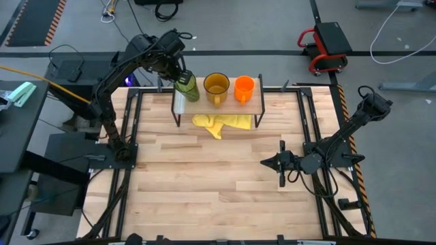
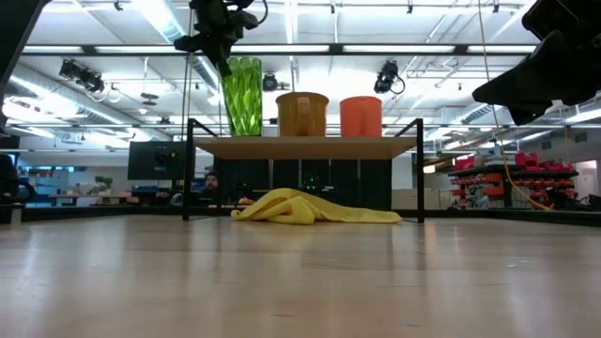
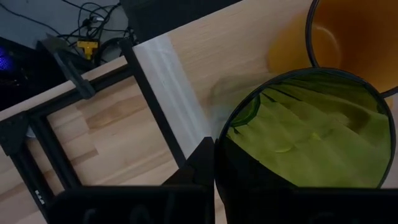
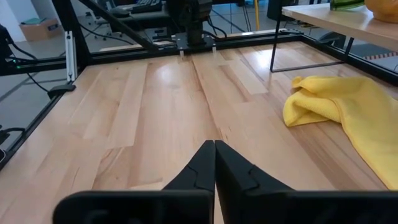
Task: Stack small to large cups/mugs on shelf
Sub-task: Put the green cup on the shelf, then return to Home Position
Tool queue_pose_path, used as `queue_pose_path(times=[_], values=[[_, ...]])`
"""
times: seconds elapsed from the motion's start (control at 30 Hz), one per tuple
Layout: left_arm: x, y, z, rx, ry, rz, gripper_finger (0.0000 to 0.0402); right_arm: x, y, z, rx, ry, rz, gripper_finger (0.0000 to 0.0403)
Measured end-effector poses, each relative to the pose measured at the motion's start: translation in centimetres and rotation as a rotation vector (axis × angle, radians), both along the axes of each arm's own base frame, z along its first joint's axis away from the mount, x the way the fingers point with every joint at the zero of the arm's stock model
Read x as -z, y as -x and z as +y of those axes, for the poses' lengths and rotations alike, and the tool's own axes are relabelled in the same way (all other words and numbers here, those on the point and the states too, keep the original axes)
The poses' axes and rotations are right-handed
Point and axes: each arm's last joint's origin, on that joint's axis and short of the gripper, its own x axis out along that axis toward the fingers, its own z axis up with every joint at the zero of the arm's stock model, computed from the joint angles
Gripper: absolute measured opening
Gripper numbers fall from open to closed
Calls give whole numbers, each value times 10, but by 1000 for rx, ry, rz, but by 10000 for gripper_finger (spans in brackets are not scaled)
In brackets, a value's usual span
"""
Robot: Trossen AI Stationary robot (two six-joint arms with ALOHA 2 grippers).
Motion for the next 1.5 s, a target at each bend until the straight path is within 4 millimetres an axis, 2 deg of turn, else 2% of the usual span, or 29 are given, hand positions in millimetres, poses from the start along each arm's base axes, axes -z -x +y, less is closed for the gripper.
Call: queue_pose_path(times=[0.13,0.33,0.67,1.03,1.33,1.5], values=[[0,0,0,9,-2,4,13,0,0,0,0,2,2,8],[0,0,0,28,-7,12,38,0,0,0,0,2,3,14],[0,0,0,48,0,8,21,1,0,0,3,-3,7,9],[0,0,0,44,1,7,88,1,0,0,3,-3,8,11],[0,0,0,35,2,3,111,1,0,0,3,-3,8,13],[-19,8,-2,62,-54,-45,118,1,0,0,2,-3,8,11]])
